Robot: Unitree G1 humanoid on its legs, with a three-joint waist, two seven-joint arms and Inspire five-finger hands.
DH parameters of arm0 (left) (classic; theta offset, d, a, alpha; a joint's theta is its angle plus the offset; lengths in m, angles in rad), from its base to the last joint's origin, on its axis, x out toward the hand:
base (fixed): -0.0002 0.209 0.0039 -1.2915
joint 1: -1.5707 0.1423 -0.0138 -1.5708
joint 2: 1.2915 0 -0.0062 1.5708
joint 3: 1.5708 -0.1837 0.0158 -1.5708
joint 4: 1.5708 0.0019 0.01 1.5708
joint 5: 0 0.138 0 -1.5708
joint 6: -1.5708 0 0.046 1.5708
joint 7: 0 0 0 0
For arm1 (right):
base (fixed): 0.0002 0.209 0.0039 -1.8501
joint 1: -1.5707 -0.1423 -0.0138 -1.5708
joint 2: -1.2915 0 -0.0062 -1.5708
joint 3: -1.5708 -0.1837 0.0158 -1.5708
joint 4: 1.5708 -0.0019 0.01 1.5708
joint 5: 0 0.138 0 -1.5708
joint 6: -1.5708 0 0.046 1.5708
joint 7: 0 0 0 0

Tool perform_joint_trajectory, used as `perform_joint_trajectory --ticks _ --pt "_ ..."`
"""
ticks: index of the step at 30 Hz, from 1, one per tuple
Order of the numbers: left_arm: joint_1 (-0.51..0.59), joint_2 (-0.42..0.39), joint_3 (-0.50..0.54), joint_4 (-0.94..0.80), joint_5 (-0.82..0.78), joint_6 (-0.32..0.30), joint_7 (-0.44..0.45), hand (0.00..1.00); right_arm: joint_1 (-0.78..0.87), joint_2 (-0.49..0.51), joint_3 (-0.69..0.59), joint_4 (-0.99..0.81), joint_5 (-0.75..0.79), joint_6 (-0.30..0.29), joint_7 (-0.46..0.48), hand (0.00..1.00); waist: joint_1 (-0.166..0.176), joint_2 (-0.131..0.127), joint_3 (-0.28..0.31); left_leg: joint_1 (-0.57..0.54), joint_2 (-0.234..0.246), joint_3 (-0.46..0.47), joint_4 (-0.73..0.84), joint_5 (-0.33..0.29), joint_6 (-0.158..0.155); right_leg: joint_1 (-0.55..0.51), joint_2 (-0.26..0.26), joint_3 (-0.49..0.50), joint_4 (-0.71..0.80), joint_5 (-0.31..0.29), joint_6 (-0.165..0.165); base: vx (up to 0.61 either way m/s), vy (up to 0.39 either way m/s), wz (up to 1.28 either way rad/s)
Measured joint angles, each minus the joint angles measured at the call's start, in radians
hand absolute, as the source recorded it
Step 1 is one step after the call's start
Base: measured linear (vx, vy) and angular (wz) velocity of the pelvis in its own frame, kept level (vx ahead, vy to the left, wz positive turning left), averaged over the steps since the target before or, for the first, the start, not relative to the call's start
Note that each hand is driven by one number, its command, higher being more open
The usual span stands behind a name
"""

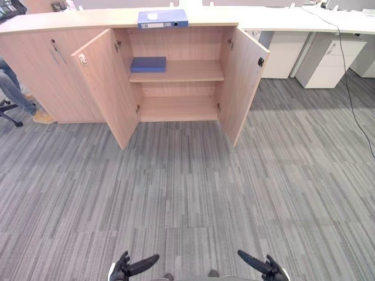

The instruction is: Walk over to the cabinet, pick up the folder, carry it to the office cabinet, place the folder inside the office cabinet, then close the office cabinet door

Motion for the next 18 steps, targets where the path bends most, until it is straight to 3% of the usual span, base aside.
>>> perform_joint_trajectory --ticks 9,12,16,17,18 --pt "-0.007 0.003 -0.001 -0.116 -0.003 -0.035 -0.009 1.00 -0.035 -0.013 0.022 -0.095 -0.153 -0.013 0.015 1.00 -0.005 -0.004 0.030 0.027 -0.015 0.028 -0.019 -0.007 -0.009 0.031 -0.018 -0.004 -0.031 0.004 0.008 0.04 0.024 -0.02" --pt "0.006 0.003 -0.001 -0.126 -0.003 -0.035 -0.011 1.00 -0.035 -0.021 0.045 -0.104 -0.168 -0.010 0.016 1.00 -0.006 -0.003 0.039 0.017 -0.018 0.039 -0.004 -0.025 0.003 0.027 -0.022 -0.003 -0.034 0.002 0.012 -0.02 0.015 -0.03" --pt "0.030 -0.003 -0.002 -0.189 -0.003 -0.034 -0.011 1.00 -0.045 -0.035 0.049 -0.121 -0.168 -0.010 0.014 1.00 -0.005 0.002 0.061 -0.080 -0.019 0.052 0.138 -0.113 0.027 -0.014 -0.032 0.000 -0.017 -0.024 0.043 -0.05 0.042 -0.07" --pt "0.042 -0.007 -0.002 -0.211 -0.003 -0.034 -0.010 1.00 -0.054 -0.044 0.049 -0.121 -0.168 -0.009 0.012 1.00 -0.002 0.008 0.064 -0.111 -0.019 0.061 0.184 -0.144 0.037 -0.049 -0.039 0.003 0.028 -0.056 0.049 0.02 0.107 -0.17" --pt "0.052 -0.009 -0.002 -0.226 -0.003 -0.033 -0.009 1.00 -0.066 -0.050 0.049 -0.121 -0.168 -0.007 0.011 1.00 -0.001 0.011 0.068 -0.133 -0.022 0.074 0.230 -0.179 0.050 -0.093 -0.052 0.007 0.110 -0.097 0.077 0.03 0.085 -0.15"
